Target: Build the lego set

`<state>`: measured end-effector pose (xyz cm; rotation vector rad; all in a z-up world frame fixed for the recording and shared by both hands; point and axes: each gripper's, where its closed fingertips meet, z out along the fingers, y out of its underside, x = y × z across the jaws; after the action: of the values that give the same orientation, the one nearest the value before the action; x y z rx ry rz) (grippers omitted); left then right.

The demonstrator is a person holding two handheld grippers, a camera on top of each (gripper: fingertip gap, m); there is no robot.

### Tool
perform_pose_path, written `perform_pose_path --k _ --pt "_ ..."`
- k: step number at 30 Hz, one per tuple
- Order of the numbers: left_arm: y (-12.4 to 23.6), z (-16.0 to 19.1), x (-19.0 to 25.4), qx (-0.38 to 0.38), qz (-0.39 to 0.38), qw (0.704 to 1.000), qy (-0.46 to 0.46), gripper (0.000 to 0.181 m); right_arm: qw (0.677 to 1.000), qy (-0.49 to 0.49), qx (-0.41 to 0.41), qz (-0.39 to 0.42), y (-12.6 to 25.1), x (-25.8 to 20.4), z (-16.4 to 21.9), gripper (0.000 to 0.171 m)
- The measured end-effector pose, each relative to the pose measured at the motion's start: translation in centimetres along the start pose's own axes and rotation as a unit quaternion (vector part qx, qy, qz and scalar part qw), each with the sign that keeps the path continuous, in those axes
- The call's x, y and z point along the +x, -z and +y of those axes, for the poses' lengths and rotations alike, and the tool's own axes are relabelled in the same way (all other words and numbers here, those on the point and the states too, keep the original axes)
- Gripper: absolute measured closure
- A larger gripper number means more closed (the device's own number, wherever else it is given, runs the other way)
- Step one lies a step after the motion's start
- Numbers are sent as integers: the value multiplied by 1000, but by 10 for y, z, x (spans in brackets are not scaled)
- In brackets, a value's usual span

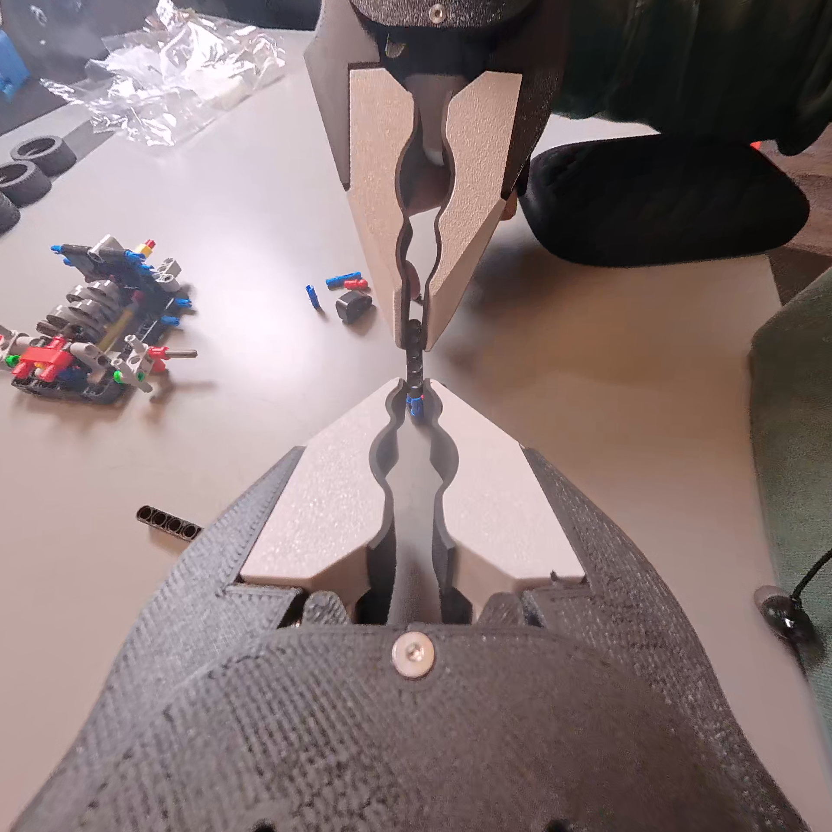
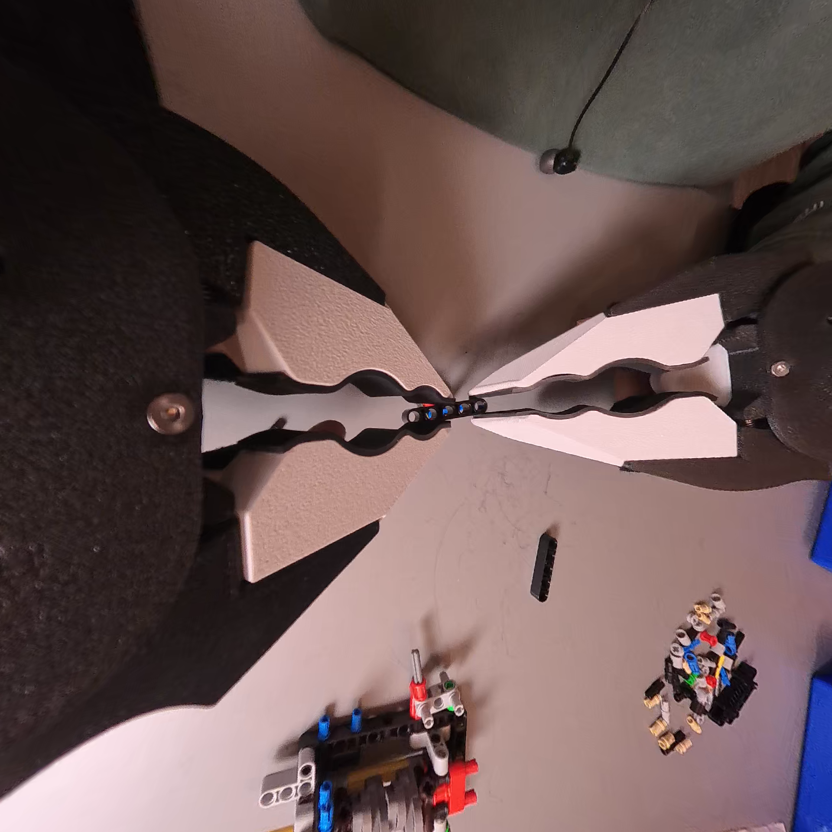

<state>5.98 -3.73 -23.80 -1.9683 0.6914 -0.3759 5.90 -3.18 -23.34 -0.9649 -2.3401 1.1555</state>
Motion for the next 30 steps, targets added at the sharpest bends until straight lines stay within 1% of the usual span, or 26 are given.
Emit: perform_pose_path --k 4,15,30 --pt "-2 4 0 -14 -5 1000 0 177 1000 10 -16 -13 -2 -1 3 168" --pt "-6 6 0 -24 -2 1000 16 177 999 3 -25 -29 -2 0 7 168" --pt "-7 9 1 -31 9 999 31 176 999 11 -39 -26 -3 0 8 168"
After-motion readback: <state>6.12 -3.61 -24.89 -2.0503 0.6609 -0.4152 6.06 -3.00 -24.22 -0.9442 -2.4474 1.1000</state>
